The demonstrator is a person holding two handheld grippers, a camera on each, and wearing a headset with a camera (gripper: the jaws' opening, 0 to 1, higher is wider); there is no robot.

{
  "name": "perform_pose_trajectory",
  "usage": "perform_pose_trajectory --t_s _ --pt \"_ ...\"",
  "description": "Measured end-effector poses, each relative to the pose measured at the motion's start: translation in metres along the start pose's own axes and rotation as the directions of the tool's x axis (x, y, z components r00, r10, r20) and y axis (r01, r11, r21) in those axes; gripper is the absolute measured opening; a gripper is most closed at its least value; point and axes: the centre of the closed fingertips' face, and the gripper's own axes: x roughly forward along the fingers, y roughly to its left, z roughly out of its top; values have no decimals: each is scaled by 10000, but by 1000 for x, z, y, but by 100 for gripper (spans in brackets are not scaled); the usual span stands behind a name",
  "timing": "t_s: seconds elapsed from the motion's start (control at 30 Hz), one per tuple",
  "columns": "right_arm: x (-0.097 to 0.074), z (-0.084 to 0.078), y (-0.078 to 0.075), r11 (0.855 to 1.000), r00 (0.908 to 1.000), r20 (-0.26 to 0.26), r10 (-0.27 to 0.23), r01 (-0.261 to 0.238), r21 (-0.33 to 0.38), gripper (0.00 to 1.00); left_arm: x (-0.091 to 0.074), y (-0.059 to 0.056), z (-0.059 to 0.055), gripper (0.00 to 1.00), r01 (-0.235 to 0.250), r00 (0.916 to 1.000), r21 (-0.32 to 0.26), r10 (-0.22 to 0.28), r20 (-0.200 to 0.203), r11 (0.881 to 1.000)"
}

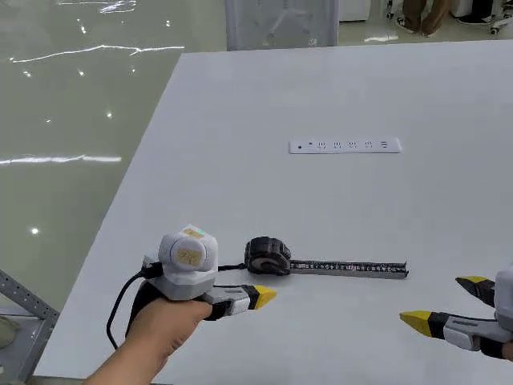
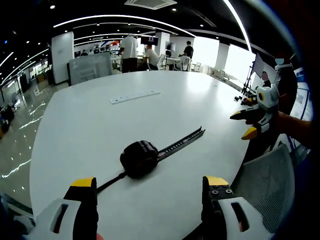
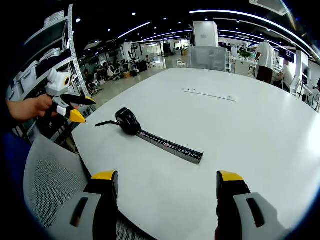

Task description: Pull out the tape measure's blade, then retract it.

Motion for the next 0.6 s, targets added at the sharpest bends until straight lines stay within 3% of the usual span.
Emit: perform_pose_trajectory --t_s 0.6 --pt "-47 18 23 9988 9982 539 -263 240 430 88 -60 -5 -9 99 -677 9968 -596 701 387 9959"
